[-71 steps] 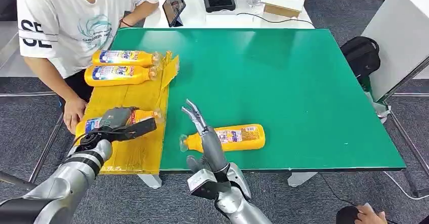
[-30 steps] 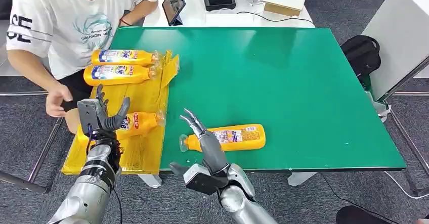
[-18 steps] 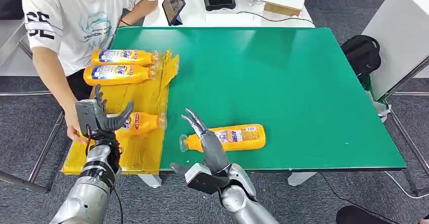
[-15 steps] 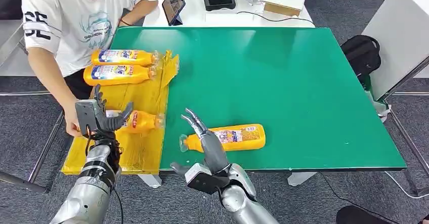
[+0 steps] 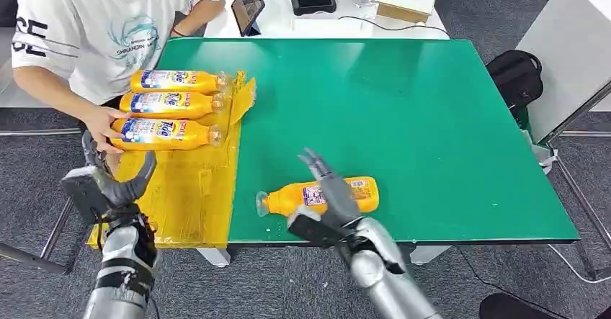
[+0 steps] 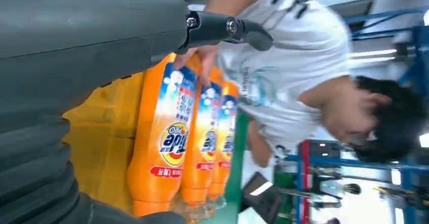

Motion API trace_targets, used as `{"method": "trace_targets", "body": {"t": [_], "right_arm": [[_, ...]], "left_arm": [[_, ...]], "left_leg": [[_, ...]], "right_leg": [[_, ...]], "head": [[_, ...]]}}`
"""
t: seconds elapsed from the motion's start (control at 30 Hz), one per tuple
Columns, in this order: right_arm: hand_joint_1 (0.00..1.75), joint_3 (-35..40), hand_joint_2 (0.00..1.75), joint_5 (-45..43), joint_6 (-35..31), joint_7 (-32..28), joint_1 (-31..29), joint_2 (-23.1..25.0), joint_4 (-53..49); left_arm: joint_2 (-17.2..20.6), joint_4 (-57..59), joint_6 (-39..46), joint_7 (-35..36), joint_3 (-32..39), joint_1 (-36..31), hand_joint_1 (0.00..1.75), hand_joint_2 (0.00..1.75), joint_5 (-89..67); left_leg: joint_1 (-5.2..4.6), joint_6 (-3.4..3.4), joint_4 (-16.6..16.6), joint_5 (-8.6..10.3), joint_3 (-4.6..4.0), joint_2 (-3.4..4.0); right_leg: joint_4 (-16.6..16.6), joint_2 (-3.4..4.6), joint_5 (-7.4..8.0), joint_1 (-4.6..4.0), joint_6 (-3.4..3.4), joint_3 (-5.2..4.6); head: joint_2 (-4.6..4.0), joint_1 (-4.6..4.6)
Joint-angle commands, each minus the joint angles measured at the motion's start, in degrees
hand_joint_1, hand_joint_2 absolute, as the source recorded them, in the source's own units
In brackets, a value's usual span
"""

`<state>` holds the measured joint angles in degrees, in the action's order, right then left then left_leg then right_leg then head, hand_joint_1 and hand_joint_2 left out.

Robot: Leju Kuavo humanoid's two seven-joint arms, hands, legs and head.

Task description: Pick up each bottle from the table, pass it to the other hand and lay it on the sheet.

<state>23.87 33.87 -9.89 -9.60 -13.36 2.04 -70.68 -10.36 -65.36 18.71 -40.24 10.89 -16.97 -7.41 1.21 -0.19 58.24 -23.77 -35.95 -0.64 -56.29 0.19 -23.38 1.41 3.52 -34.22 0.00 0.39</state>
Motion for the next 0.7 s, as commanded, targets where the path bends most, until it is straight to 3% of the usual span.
{"method": "trace_targets", "body": {"t": [0.03, 0.7], "right_arm": [[0.00, -4.4, 1.75, 2.9, 8.3, 3.4, -6.7, -9.8, 12.1], [0.00, -4.0, 1.75, 1.5, 11.0, 4.4, -9.1, -10.8, 15.5]], "left_arm": [[-0.7, -3.0, -0.7, 0.2, -9.2, 5.6, 0.00, 1.75, -6.6], [-0.3, -0.5, -1.4, 0.2, -10.7, 4.3, 0.00, 1.75, -6.3]], "left_leg": [[-0.06, 0.12, -0.1, -0.05, 0.25, -0.02], [-0.01, 0.08, 0.0, -0.04, 0.12, 0.06]], "right_leg": [[0.1, -0.09, -0.04, 0.03, -0.10, 0.27], [0.0, -0.03, 0.02, -0.03, -0.10, 0.14]], "head": [[0.00, -0.02], [0.00, 0.00]]}}
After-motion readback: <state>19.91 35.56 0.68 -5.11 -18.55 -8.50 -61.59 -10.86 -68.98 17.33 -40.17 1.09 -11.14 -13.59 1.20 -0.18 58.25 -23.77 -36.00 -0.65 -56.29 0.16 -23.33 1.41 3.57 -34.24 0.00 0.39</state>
